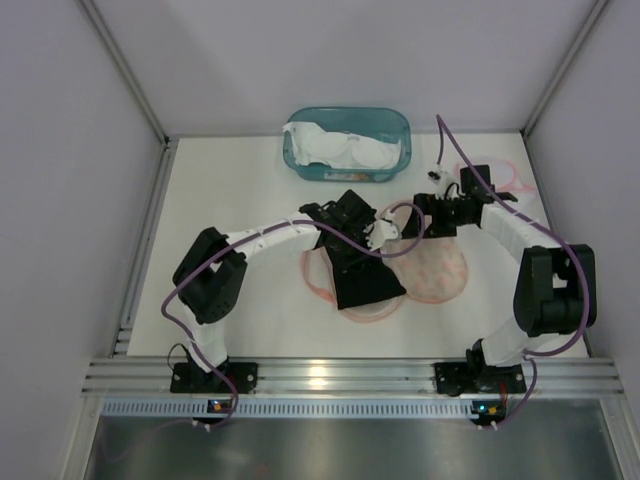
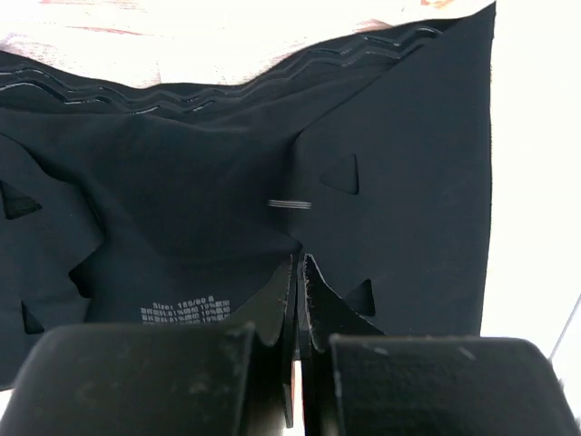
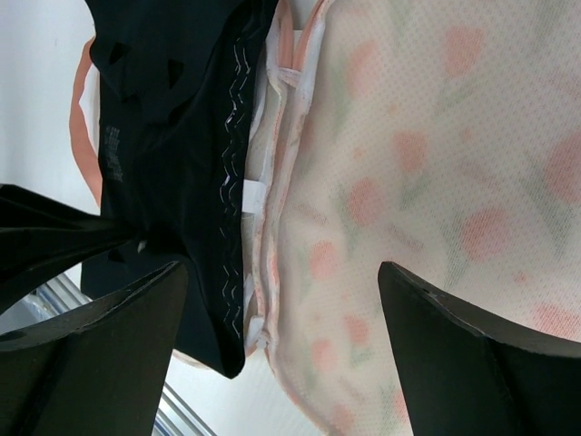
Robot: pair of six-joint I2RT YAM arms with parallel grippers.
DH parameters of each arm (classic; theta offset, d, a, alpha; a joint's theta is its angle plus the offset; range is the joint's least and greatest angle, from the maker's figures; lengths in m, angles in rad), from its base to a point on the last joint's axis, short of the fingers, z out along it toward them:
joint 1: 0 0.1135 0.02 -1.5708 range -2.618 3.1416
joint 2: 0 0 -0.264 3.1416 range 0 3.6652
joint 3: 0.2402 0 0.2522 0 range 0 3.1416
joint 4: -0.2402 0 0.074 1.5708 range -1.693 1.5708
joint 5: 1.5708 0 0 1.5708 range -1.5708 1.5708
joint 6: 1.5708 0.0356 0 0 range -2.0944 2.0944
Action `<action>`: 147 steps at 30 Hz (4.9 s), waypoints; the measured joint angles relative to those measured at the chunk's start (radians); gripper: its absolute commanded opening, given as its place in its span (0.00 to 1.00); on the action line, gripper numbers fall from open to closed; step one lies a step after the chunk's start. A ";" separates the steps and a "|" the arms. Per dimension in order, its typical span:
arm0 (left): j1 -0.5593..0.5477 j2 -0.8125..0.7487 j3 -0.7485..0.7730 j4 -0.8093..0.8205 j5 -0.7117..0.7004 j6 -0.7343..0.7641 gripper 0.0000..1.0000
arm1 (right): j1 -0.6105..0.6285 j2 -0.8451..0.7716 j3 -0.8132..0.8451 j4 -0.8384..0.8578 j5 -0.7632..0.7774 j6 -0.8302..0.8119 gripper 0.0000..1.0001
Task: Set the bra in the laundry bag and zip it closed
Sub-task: Adjust the bra in the laundry bag, then close the laundry bag at the center of the board.
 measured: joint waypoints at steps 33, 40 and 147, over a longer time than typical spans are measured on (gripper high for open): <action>0.384 -0.396 0.009 -0.045 0.043 -0.185 0.80 | -0.246 0.018 0.101 -0.162 0.302 -0.164 0.78; 0.450 -0.466 -0.052 -0.073 0.055 -0.223 0.80 | -0.246 0.092 0.062 -0.143 0.320 -0.174 0.66; 0.644 -0.169 -0.360 0.100 0.353 -0.603 0.27 | 0.045 0.061 0.063 0.120 0.016 0.207 0.00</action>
